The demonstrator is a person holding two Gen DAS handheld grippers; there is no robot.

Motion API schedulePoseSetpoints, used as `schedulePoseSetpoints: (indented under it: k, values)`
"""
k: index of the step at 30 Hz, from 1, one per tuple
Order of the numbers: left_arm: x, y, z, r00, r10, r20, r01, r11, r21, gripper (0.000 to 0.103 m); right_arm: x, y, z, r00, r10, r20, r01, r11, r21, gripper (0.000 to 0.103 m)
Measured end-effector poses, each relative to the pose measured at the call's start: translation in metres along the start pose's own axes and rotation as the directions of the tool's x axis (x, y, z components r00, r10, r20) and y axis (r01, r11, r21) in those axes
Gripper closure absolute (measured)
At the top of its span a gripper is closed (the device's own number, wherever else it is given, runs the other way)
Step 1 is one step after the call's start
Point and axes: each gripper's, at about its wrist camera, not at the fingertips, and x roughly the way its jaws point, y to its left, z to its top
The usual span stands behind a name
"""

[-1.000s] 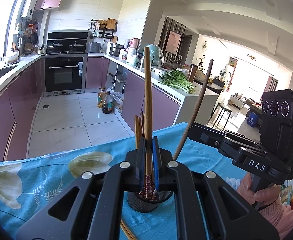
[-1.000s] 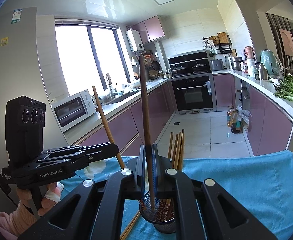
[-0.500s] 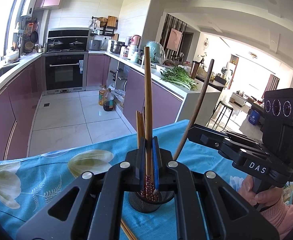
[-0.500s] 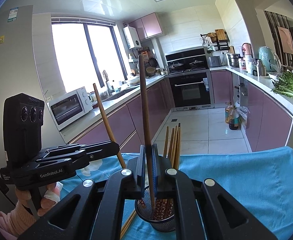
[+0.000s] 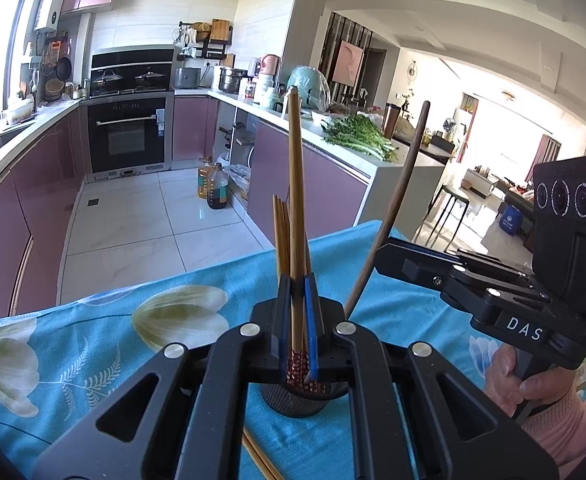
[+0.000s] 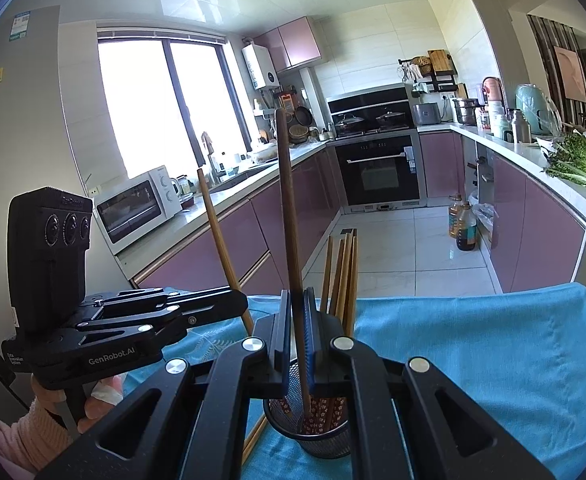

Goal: Organize utensils
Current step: 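Lower both chopsticks into the mesh cup and open both tools, then withdraw both open tools back over the last two chopsticks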

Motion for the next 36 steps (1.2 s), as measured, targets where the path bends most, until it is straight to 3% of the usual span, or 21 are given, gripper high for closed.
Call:
schedulePoseSetpoints:
  k: [20,30,36]
  values:
    - [0.043,0.010,-0.023,0.991,0.003,-0.134,-0.003,1.000,0.005,0.093,0.032,-0.010,-0.018,0.995,-0.005,-0.101,0.009,0.999,0.036,0.098]
    - [0.024,0.018,-0.037,0.996,0.038,-0.081,-0.039,0.999,-0.022,0.075,0.024,-0.007,-0.031,0.994,0.016,-0.112,-0.011,0.999,0.045,0.091]
    - [-0.006,0.031,-0.063,0.993,0.108,-0.039,-0.109,0.993,-0.042,0.054,0.012,0.017,-0.048,0.986,0.081,-0.146,-0.084,0.996,-0.014,0.068]
